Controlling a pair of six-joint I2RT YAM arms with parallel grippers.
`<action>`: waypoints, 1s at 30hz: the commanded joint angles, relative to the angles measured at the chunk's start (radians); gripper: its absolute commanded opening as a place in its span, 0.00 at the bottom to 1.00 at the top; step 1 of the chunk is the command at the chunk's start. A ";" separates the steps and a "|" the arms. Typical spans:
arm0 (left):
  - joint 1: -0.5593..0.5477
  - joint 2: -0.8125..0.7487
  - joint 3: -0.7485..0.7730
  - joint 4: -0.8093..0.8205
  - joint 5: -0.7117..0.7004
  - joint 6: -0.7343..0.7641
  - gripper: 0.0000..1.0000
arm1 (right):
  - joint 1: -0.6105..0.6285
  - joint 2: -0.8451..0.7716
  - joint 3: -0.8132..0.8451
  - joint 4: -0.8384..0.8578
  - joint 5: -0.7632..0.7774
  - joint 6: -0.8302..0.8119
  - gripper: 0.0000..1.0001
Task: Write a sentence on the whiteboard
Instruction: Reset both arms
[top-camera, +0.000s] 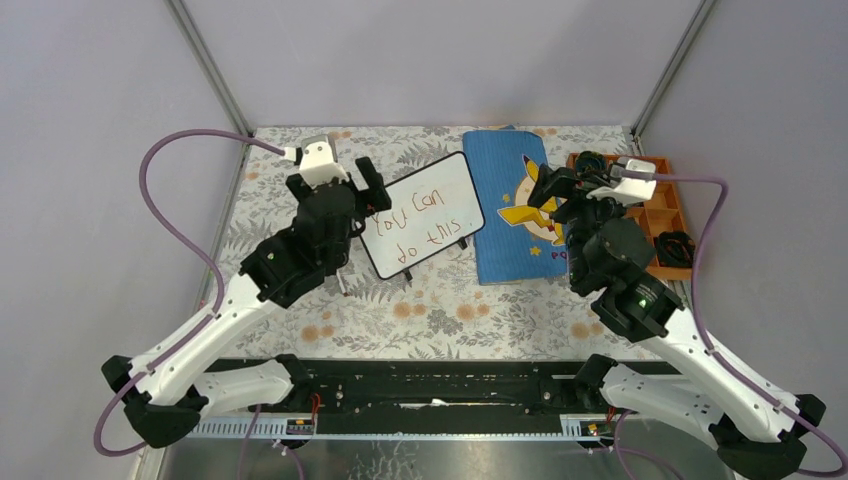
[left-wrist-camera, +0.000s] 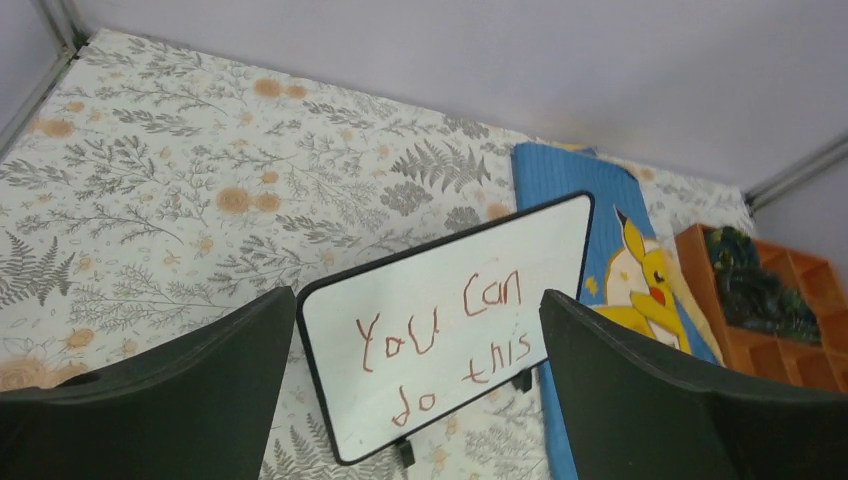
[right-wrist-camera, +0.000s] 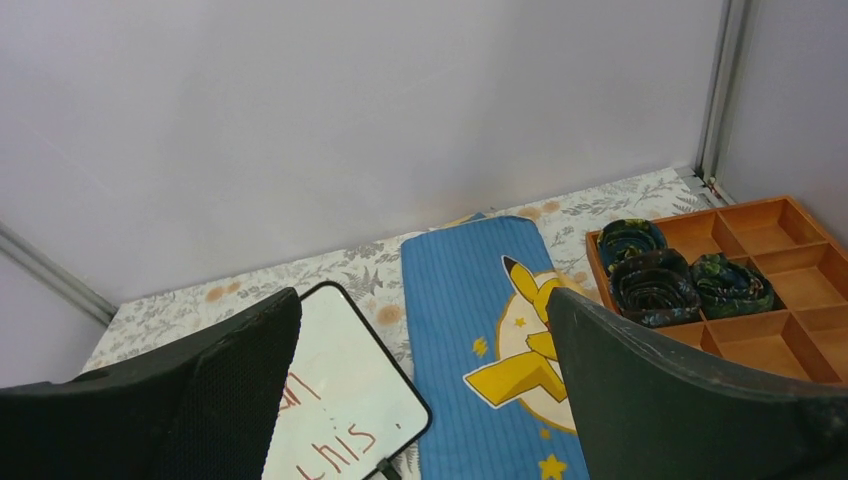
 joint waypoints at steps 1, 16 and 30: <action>-0.003 -0.101 -0.023 0.122 0.128 0.138 0.99 | 0.004 -0.048 -0.009 0.068 -0.091 -0.056 1.00; -0.004 0.097 0.609 0.099 0.347 0.381 0.99 | 0.080 0.198 0.496 0.155 -0.068 -0.311 1.00; -0.005 0.051 0.524 0.189 0.209 0.303 0.99 | 0.210 0.217 0.313 0.586 0.073 -0.545 1.00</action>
